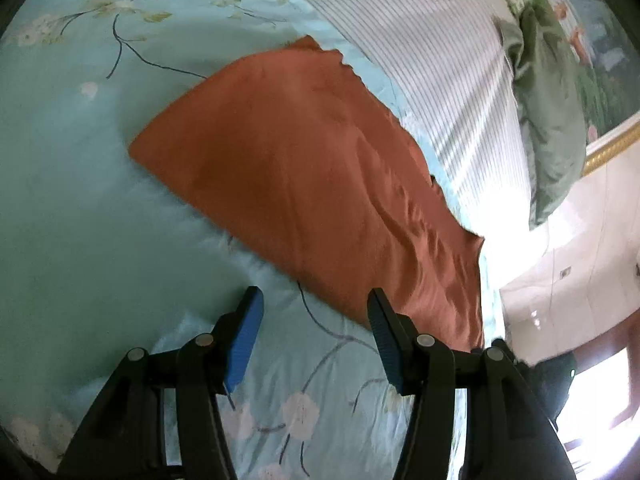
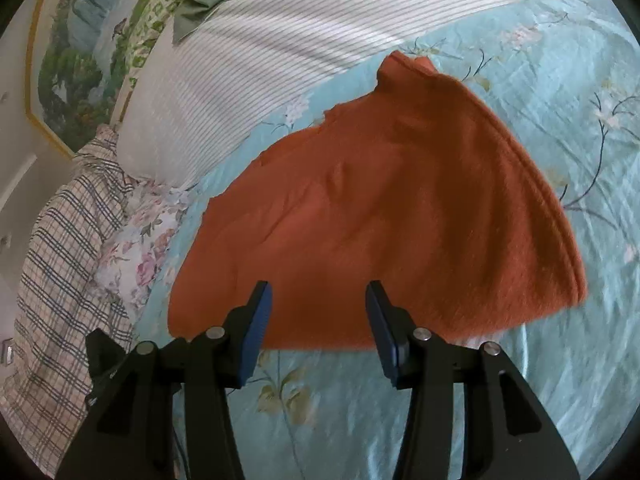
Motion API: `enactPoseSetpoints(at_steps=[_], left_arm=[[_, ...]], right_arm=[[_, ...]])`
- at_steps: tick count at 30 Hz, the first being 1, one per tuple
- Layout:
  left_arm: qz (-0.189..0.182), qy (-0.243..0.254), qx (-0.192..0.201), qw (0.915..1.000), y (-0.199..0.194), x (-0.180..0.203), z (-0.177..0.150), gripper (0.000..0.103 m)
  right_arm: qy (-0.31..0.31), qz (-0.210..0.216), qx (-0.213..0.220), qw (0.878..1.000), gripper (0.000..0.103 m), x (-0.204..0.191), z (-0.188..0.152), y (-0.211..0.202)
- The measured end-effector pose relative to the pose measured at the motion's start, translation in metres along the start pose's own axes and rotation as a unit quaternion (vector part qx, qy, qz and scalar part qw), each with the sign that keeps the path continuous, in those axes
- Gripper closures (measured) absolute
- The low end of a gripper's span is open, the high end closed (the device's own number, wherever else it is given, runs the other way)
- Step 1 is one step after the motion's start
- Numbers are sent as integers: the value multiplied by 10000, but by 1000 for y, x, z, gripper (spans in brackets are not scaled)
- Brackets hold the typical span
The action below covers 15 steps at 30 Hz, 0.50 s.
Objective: Fold small clothes
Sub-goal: 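Grasp the folded sweater edge with the left gripper while the right gripper grasps it too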
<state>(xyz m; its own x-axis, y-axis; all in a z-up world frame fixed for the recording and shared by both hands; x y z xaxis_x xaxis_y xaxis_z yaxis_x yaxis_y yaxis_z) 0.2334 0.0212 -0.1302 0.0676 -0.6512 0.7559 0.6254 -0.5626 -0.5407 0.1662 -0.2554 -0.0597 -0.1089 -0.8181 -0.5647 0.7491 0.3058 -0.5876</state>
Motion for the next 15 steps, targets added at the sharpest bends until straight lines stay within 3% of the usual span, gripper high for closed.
enactPoseSetpoints(at_steps=[9,12,13,15], left_arm=[[247,-519,728,9957,16,-25,61,53],[243,-542,834,9947,22,-32,80,70],[212,-490,802,9953,25,-32,84,82],[197,-414,782,9959,25,-28,87,87]], right_arm=[[-37,19,-134,9999,52,-6,-8,3],[-24,46,-121,9999,51,-7,-9,3],[-27,50,-117,9999,51,-7,-7,3],[-49,66,-143,9999,51,-7,-2,5]])
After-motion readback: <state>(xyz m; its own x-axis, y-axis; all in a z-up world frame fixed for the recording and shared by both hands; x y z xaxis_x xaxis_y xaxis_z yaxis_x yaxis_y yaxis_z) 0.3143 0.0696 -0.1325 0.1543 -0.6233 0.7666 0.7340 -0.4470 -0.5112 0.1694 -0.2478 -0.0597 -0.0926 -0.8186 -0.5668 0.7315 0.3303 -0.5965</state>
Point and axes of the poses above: each gripper's, at about its wrist camera, not at the fingertips, and y roughly the way its jaws point, x to its right, z to its top, the point moved 8 cm from there along y, roughly the way its jaws point, and after that the axes turned 6 degrees about -z, right-handed, at the moved point
